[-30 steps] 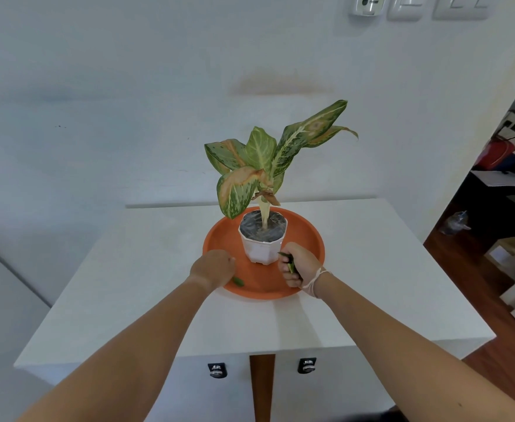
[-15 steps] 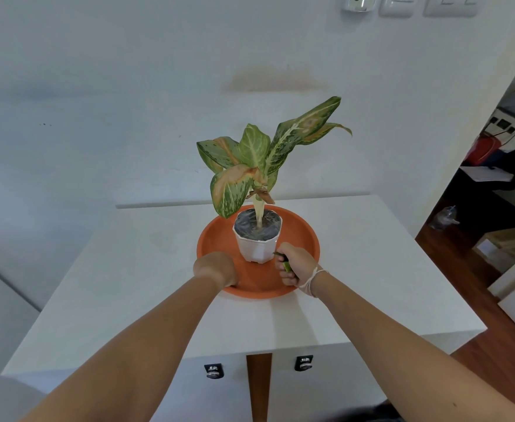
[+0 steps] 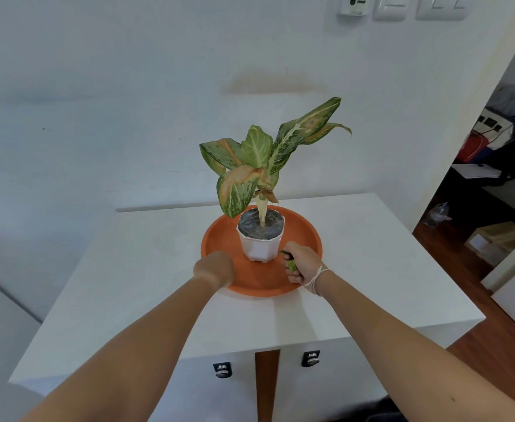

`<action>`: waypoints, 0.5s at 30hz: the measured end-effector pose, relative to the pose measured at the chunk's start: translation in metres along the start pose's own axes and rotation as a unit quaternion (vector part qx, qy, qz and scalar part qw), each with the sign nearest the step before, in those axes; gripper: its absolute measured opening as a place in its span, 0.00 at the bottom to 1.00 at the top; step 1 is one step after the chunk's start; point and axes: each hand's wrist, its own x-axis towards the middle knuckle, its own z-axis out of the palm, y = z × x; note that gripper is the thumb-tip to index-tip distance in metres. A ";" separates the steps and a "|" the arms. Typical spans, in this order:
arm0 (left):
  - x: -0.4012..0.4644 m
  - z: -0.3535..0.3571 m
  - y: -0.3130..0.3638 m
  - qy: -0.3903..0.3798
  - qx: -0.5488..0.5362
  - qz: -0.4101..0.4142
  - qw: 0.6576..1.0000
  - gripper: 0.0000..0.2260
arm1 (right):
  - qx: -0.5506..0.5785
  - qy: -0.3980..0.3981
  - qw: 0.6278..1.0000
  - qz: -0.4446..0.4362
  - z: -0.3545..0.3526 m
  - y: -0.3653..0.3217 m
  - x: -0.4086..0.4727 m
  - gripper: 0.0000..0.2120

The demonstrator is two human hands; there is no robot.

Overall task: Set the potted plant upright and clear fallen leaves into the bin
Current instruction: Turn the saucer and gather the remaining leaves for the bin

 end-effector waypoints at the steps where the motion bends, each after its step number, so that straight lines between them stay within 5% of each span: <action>1: 0.003 0.003 -0.005 -0.014 -0.023 -0.002 1.000 0.11 | 0.005 0.005 1.000 -0.002 0.000 0.000 -0.001 0.14; 9: 0.010 -0.005 -0.026 -0.057 -0.320 -0.006 0.946 0.20 | 0.067 0.039 0.997 -0.014 0.001 0.003 -0.003 0.14; 15: 0.011 -0.005 -0.035 -0.063 -0.388 0.018 0.919 0.19 | 0.104 0.069 0.992 -0.026 0.002 0.008 -0.005 0.14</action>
